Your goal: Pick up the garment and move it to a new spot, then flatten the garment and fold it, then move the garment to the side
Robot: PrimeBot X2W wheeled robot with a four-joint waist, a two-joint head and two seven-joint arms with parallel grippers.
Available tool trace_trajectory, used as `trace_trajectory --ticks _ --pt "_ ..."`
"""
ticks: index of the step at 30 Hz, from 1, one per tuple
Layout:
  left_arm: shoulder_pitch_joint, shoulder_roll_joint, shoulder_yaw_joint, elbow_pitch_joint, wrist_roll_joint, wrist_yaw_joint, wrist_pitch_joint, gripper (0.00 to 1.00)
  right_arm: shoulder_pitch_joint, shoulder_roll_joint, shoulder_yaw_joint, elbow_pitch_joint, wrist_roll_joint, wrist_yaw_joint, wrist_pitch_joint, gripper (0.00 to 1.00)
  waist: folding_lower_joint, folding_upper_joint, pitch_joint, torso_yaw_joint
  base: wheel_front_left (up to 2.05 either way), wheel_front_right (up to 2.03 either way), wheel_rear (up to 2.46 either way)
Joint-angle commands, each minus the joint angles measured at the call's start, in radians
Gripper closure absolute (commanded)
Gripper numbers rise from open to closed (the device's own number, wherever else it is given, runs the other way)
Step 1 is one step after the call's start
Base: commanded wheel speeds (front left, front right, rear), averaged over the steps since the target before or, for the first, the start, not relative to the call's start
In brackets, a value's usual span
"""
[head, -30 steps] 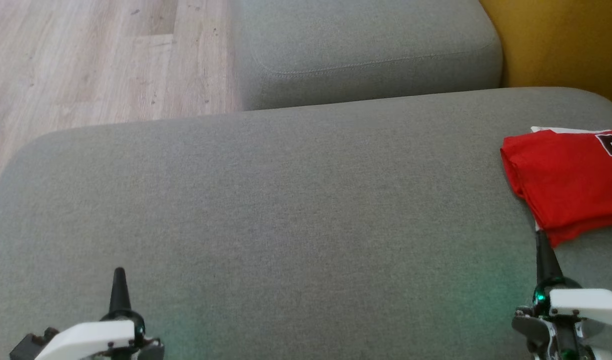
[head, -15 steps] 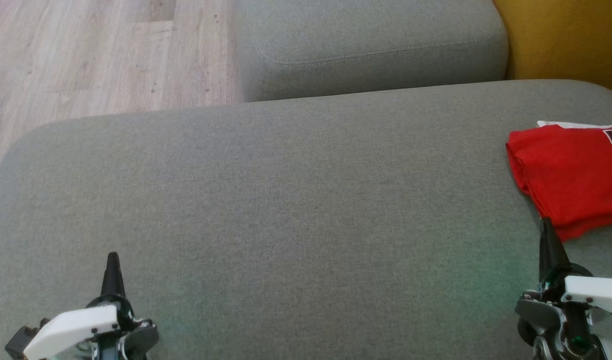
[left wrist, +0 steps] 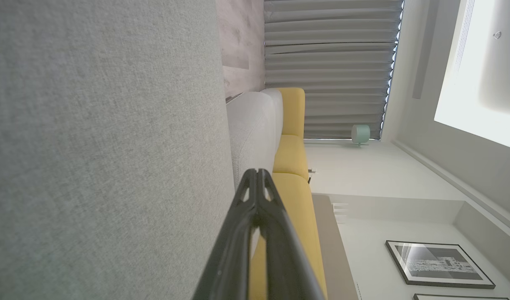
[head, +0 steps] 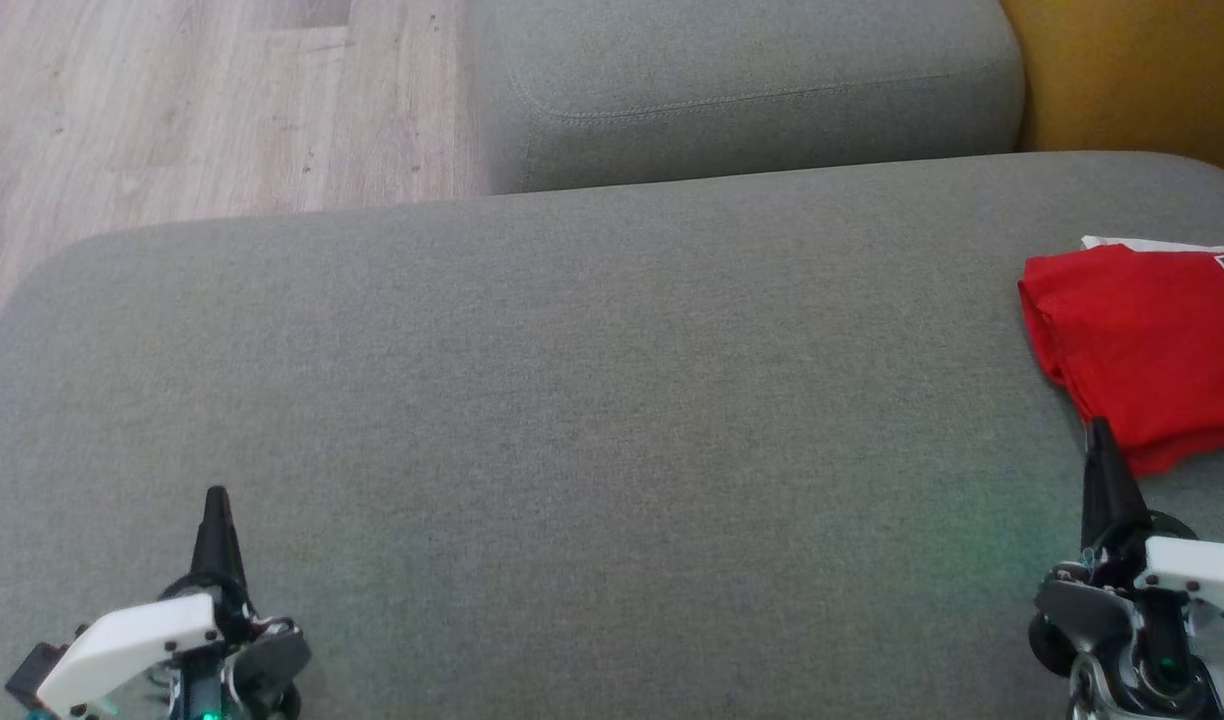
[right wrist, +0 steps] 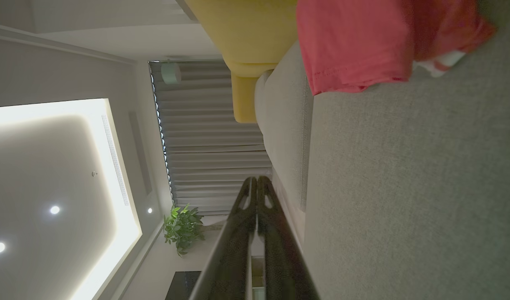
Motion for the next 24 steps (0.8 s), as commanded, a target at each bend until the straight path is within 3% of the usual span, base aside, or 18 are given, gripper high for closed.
trace_trajectory --ticks 1,24 --pt "-0.049 0.010 0.035 -0.028 0.001 -0.007 0.007 1.00 -0.047 -0.012 0.019 -0.032 0.006 -0.001 0.007 1.00 0.0000 0.0000 0.000 0.000 0.00 0.00 0.00" --pt "-0.049 0.005 0.041 -0.028 0.005 -0.007 0.011 1.00 -0.047 -0.010 0.016 -0.032 0.004 -0.001 0.009 1.00 0.0000 0.0000 0.000 0.000 0.00 0.00 0.00"
